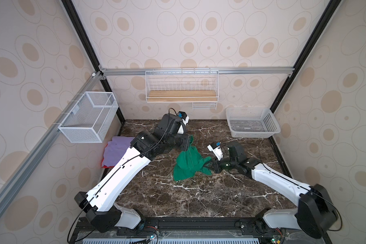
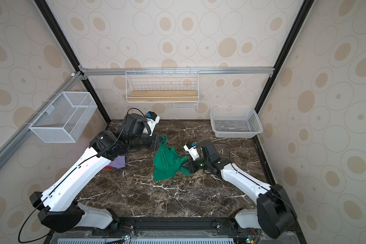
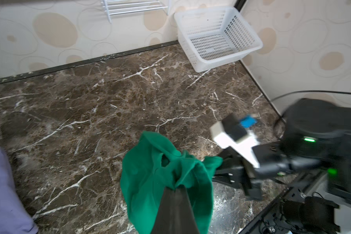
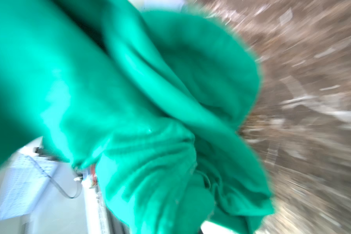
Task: Fold and stack t-shirts
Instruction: Flatten out the T-shirt at the center of the board.
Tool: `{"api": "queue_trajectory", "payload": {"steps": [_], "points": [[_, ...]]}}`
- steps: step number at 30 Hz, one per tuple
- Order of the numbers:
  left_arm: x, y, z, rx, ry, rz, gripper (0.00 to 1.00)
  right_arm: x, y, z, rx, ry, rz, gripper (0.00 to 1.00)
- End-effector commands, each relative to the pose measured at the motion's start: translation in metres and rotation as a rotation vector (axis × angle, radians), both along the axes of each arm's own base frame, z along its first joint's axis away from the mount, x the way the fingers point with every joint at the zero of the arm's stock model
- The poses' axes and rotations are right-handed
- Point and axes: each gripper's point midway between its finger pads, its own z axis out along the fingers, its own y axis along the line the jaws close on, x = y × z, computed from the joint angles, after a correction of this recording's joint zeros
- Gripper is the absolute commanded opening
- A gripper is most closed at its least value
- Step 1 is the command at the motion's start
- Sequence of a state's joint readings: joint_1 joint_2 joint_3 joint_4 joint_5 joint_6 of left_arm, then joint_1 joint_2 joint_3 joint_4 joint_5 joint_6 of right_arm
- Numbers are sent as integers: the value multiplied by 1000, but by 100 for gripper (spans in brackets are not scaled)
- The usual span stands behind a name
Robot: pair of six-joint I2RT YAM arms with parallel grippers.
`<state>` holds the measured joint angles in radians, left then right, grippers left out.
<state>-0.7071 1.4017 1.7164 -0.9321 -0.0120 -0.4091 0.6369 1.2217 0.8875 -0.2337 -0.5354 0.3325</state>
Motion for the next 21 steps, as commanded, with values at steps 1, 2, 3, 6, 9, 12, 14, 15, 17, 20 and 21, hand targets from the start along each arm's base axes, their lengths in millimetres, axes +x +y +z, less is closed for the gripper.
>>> {"api": "queue_trajectory", "payload": {"steps": [1, 2, 3, 6, 9, 12, 14, 15, 17, 20, 21], "points": [[12, 32, 5, 46, -55, 172, 0, 0, -52, 59, -166, -184, -169, 0], [15, 39, -3, 76, -48, 215, 0, -3, -61, 88, -159, -240, -191, 0], [18, 42, -10, 93, -36, 240, 0, -6, -69, 110, -157, -280, -208, 0], [33, 35, -36, 87, 25, 253, 0, -16, -90, 164, -176, -359, -251, 0], [56, 9, -52, 45, 75, 226, 0, -23, -106, 192, -192, -425, -277, 0], [81, -30, -52, -22, 112, 149, 0, -33, -118, 209, -186, -477, -293, 0], [98, -55, -44, -71, 119, 101, 0, -42, -127, 221, -170, -506, -303, 0], [103, -66, -39, -94, 120, 72, 0, -47, -130, 226, -162, -515, -301, 0], [114, -88, -29, -131, 129, 15, 0, -60, -139, 236, -153, -526, -295, 0], [125, -103, -13, -156, 114, -21, 0, -79, -142, 241, -128, -517, -248, 0], [127, -104, -7, -161, 101, -27, 0, -85, -140, 240, -117, -504, -223, 0]]}}
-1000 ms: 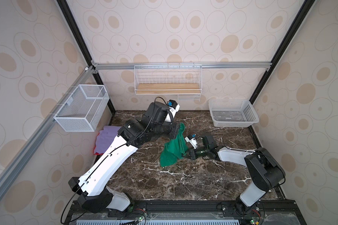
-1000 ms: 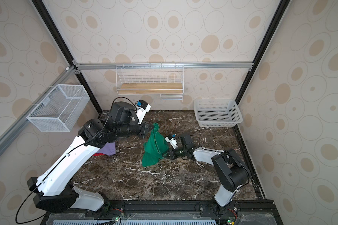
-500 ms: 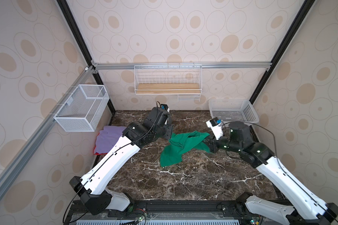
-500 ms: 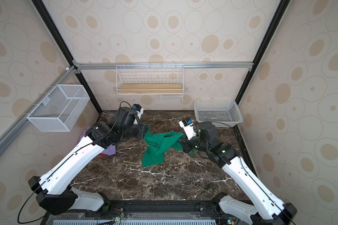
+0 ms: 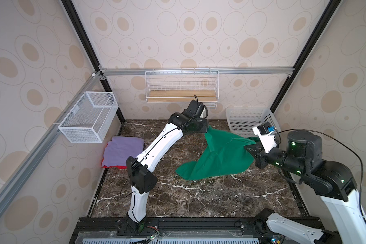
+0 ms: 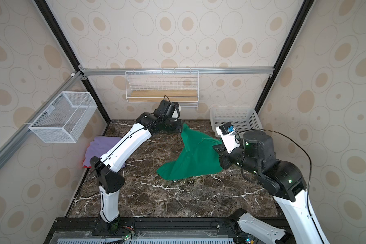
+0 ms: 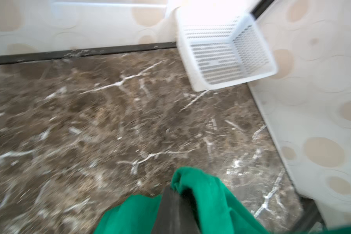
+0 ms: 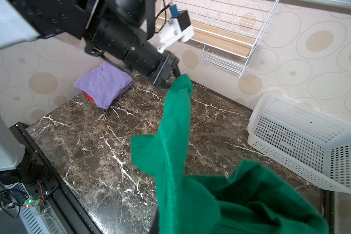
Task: Fold and stack t-shirts
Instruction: Flatten out the T-shirt at the center of the board.
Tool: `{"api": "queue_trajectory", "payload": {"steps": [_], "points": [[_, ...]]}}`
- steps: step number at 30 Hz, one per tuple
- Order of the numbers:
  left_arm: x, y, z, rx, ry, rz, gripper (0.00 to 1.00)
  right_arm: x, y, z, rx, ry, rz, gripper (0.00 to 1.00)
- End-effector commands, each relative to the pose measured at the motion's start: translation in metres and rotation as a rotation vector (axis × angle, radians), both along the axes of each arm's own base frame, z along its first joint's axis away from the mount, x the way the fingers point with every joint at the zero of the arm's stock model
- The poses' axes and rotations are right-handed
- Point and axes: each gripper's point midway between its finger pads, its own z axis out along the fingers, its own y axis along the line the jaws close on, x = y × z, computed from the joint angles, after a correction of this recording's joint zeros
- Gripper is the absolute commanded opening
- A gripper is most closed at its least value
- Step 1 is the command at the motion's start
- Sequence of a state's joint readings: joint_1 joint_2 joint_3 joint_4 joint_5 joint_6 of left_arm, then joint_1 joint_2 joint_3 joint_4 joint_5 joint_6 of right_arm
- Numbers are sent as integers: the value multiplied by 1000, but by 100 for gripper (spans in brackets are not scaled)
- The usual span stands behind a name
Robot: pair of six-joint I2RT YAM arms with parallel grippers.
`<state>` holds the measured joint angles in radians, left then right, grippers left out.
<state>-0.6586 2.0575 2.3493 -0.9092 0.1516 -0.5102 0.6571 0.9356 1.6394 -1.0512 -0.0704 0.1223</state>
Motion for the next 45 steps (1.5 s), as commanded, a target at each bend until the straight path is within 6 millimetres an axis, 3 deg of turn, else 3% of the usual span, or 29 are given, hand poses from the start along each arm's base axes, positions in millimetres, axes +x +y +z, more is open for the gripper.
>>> {"api": "queue_trajectory", "payload": {"steps": [1, 3, 7, 9, 11, 12, 13, 15, 18, 20, 25, 28, 31, 34, 45], "points": [[-1, 8, 31, -25, -29, -16, 0, -36, -4, 14, 45, -11, 109, 0], [1, 12, 40, -39, -49, -8, 0, -49, 12, 8, 87, 56, 211, 0], [-2, 33, 53, -69, -63, 20, 0, -79, 72, -9, 324, 271, 547, 0], [-7, 51, 52, -73, -58, 42, 0, -79, 101, -39, 405, 367, 633, 0], [-12, 70, 51, -78, -57, 60, 0, -83, 127, -81, 345, 435, 661, 0], [-16, 79, 48, -84, -49, 60, 0, -89, 141, -108, 265, 468, 677, 4], [-20, 87, 46, -93, -43, 56, 0, -98, 155, -131, 186, 495, 700, 20], [-32, 96, 45, -105, -37, 23, 0, -118, 180, -162, 79, 547, 773, 35], [-55, 106, 44, -74, -31, -29, 0, -140, 213, -178, 78, 555, 882, 42], [-70, 115, 48, -52, -40, -35, 0, -137, 221, -175, 103, 511, 881, 46], [-105, 141, 60, -15, -95, -29, 0, -78, 204, -167, 23, 254, 622, 81], [-120, 144, 61, -6, -91, -65, 0, -33, 187, -168, -43, 137, 419, 86], [-128, 145, 60, -3, -92, -89, 0, 31, 160, -184, -105, 70, 118, 90], [-135, 142, 60, -17, -92, -128, 0, 84, 139, -209, -101, 119, -64, 91], [-158, 151, 65, -5, -110, -157, 0, 177, 159, -272, -126, 208, -112, 87]]}}
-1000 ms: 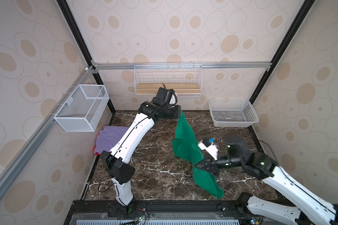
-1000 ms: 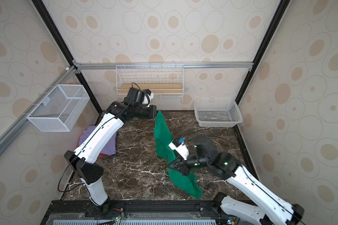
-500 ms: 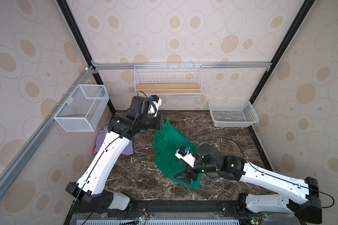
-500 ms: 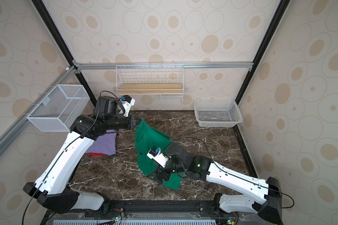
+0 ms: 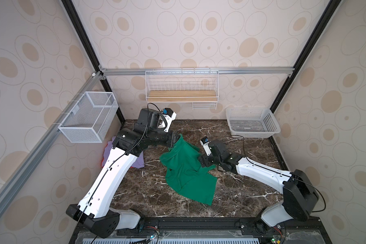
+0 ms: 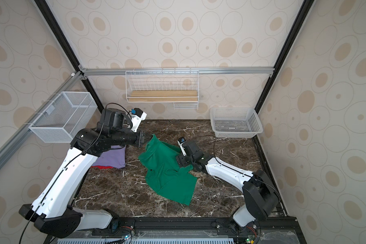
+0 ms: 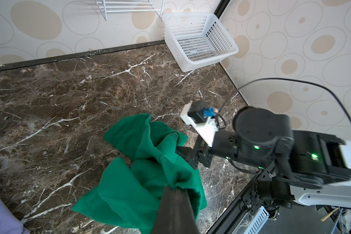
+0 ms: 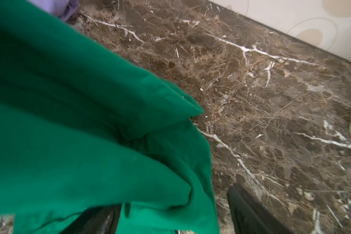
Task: Fold and stack t-shirts
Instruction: Flatten out the T-shirt at the center of the board.
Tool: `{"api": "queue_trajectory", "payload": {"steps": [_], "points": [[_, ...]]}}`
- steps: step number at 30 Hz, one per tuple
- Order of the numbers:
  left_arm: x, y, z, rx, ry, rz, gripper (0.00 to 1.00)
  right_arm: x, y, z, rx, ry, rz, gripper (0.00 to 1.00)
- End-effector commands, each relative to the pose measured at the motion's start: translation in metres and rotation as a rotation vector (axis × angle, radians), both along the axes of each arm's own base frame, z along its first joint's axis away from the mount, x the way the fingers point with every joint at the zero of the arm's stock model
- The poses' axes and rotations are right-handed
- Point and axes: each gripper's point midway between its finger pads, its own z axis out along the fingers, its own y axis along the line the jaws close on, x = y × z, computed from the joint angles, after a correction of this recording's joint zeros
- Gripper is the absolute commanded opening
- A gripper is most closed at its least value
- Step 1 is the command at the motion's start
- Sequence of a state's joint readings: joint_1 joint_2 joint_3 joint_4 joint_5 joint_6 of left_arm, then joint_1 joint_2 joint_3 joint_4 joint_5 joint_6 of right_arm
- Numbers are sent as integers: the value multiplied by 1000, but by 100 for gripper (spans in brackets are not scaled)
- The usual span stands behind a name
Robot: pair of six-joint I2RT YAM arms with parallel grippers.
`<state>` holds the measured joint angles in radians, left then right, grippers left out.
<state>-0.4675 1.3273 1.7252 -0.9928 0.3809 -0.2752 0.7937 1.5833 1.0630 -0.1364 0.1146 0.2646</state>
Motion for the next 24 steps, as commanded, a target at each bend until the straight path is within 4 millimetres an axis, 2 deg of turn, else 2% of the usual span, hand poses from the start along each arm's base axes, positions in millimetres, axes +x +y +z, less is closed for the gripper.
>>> {"api": "queue_trajectory", "payload": {"steps": [1, 5, 7, 8, 10, 12, 13, 16, 19, 22, 24], "points": [[-17, 8, 11, 5, -39, -21, 0, 36, 8, 4, 60, -12, -27, 86], [-22, 15, 8, 28, -39, -3, 0, 57, 11, -34, 47, 92, -41, 82], [-24, 19, 7, 43, -45, 7, 0, 59, 13, -53, 54, 167, -32, 72], [-23, 21, 7, 51, -49, 15, 0, 57, 16, -61, 70, 209, -17, 59], [-21, 25, 5, 66, -53, 33, 0, 49, 23, -70, 105, 268, 18, 26], [-17, 28, 3, 80, -49, 55, 0, 41, 21, -76, 112, 305, 20, 3], [-15, 28, 1, 87, -44, 63, 0, 39, 19, -75, 114, 309, 15, 0], [-7, 33, -8, 120, -17, 110, 0, 28, 8, -62, 108, 293, 4, 0], [1, 40, -14, 150, -2, 161, 0, 16, -13, -30, 69, 248, -18, 0], [10, 50, -16, 169, 1, 227, 0, -9, -44, 6, 33, 208, -64, 0], [18, 57, -16, 162, 9, 278, 0, -36, -64, 29, 23, 166, -70, 0]]}}
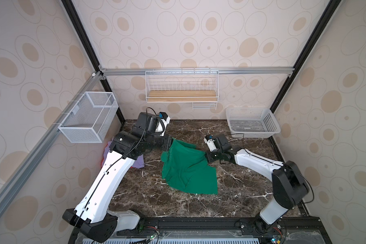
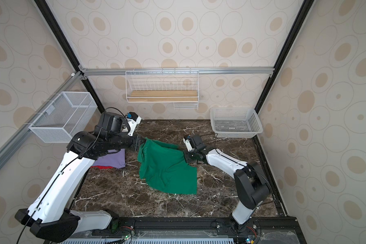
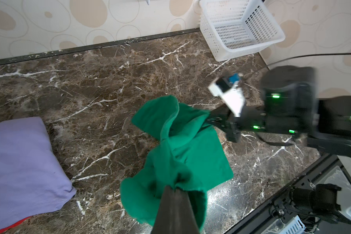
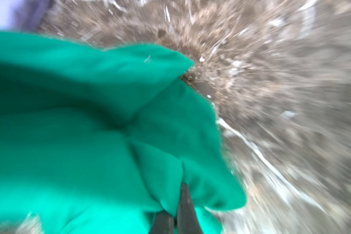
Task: Fold and stack t-shirts
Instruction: Flatten out the T-shirt at the center of the board.
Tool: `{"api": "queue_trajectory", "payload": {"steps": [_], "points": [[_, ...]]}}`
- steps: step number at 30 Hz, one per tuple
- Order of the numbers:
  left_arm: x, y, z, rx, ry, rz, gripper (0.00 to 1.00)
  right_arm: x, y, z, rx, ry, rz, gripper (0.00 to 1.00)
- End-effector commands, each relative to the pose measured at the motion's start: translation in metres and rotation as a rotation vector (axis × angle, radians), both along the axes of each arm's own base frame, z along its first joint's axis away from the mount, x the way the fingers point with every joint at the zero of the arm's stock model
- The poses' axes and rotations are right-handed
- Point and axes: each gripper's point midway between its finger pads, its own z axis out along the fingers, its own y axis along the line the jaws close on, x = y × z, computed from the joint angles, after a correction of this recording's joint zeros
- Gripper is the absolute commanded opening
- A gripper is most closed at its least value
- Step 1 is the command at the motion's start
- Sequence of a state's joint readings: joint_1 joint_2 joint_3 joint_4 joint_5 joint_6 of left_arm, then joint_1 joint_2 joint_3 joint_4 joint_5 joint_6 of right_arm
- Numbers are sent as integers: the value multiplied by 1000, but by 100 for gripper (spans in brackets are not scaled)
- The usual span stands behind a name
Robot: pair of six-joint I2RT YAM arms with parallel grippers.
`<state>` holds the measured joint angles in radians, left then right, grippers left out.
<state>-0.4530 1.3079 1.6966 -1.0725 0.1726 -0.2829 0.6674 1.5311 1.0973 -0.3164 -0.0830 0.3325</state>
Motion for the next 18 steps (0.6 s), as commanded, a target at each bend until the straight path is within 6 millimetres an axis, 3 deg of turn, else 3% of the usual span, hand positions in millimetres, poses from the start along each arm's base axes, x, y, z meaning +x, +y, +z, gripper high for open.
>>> {"api": "queue_trajectory", "payload": {"steps": [1, 4, 6, 9, 12, 15, 18], "points": [[15, 20, 8, -4, -18, 124, 0, -44, -41, 36, -66, -55, -35, 0], [31, 30, 3, -38, -3, 191, 0, -91, -68, 69, -32, -112, -60, 0], [42, 32, -4, -59, 22, 213, 0, -121, -85, 73, -1, -82, -80, 0], [56, 33, -14, -70, 54, 239, 0, -164, -102, 46, 38, 41, -96, 0], [70, 32, -21, -76, 69, 255, 0, -202, -105, -2, 52, 222, -79, 2], [80, 27, -18, -94, 61, 243, 0, -236, -92, -38, 66, 354, 12, 30], [84, 17, -12, -128, 51, 199, 0, -249, -73, -29, 104, 319, 124, 48]]}}
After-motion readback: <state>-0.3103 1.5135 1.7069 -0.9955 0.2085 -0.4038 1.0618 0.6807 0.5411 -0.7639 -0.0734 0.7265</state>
